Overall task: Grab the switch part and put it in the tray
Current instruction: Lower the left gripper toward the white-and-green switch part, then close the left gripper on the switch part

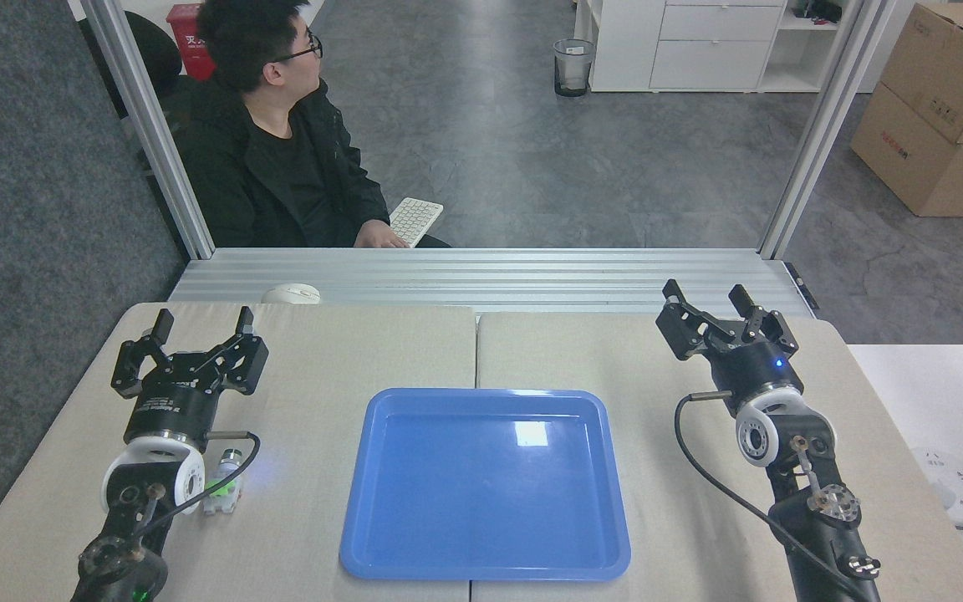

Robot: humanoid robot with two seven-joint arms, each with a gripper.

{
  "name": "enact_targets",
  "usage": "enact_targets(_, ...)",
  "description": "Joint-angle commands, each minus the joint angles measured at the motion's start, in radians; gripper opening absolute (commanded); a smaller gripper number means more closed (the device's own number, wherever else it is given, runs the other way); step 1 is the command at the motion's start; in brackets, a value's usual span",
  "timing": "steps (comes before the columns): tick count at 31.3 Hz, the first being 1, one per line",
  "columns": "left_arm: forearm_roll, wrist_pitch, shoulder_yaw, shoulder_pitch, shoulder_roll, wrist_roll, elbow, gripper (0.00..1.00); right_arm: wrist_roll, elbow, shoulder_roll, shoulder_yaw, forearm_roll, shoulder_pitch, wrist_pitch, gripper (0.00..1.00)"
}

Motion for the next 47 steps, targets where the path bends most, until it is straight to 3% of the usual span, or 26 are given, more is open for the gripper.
enact_targets(1,0.001,0.001,0.015,0.001,0.0,0.0,0.0,1.0,-0.001,0.0,0.002,0.001,0.002,0.0,0.001,1.0)
enact_targets(23,0.001,-0.003,0.015,0.05,0.0,0.002,0.002,1.0,-0.001,0.0,0.002,-0.001,0.001,0.0,-0.001,1.0)
enact_targets(34,-0.001,-0.007,0.017,0.177,-0.002,0.003,0.012,1.0,-0.001,0.0,0.0,-0.001,0.002,0.0,-0.001,1.0)
enact_targets(47,-0.012,-0.022,-0.017,0.251,-0.012,0.028,0.083,1.0,-0.001,0.0,0.0,0.001,0.002,0.0,0.001,1.0)
